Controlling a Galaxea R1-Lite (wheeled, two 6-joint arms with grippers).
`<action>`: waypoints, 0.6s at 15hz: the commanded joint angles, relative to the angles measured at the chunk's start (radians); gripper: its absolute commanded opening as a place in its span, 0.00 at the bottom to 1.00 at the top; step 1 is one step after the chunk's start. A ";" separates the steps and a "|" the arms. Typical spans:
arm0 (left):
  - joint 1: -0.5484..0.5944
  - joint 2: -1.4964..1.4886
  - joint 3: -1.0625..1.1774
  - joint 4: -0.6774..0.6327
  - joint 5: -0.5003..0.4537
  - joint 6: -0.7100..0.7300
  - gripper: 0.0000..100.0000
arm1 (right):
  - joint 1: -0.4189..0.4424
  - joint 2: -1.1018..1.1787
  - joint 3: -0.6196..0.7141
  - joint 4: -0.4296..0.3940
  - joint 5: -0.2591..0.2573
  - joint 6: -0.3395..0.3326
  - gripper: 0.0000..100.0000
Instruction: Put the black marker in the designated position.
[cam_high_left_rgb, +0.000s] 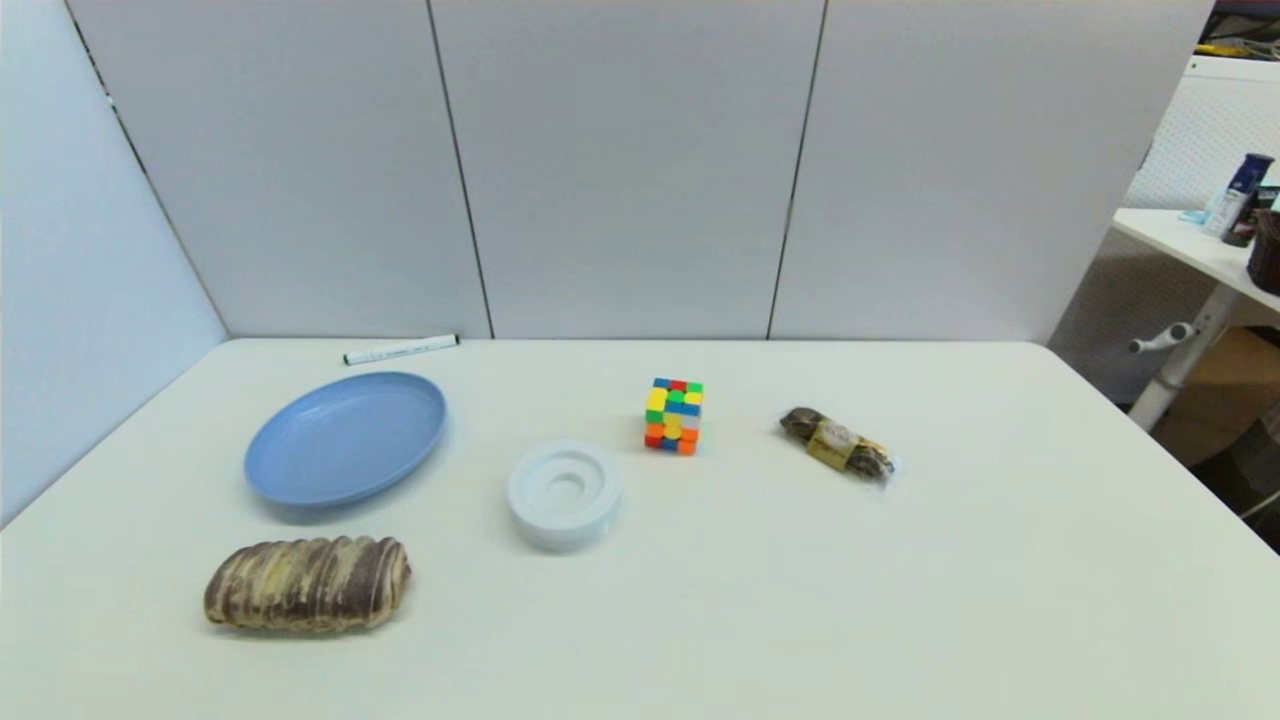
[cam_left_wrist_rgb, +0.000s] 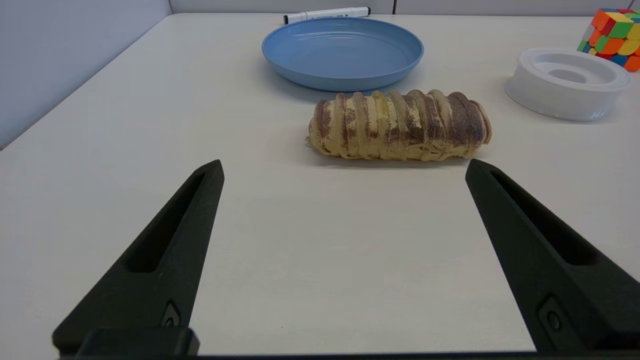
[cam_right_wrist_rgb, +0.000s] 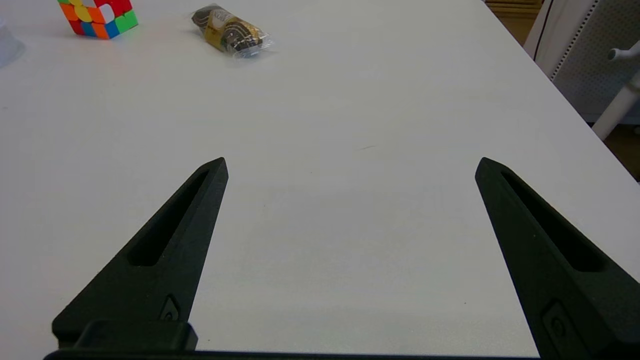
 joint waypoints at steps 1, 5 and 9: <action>0.001 0.004 0.000 0.000 0.000 0.000 1.00 | 0.001 0.001 0.000 0.001 -0.006 0.001 1.00; 0.001 0.004 0.000 0.000 0.000 0.000 1.00 | 0.000 0.001 0.000 -0.001 -0.006 0.010 1.00; 0.001 0.004 0.000 0.000 0.000 0.000 1.00 | 0.001 0.001 0.000 -0.001 -0.006 0.009 1.00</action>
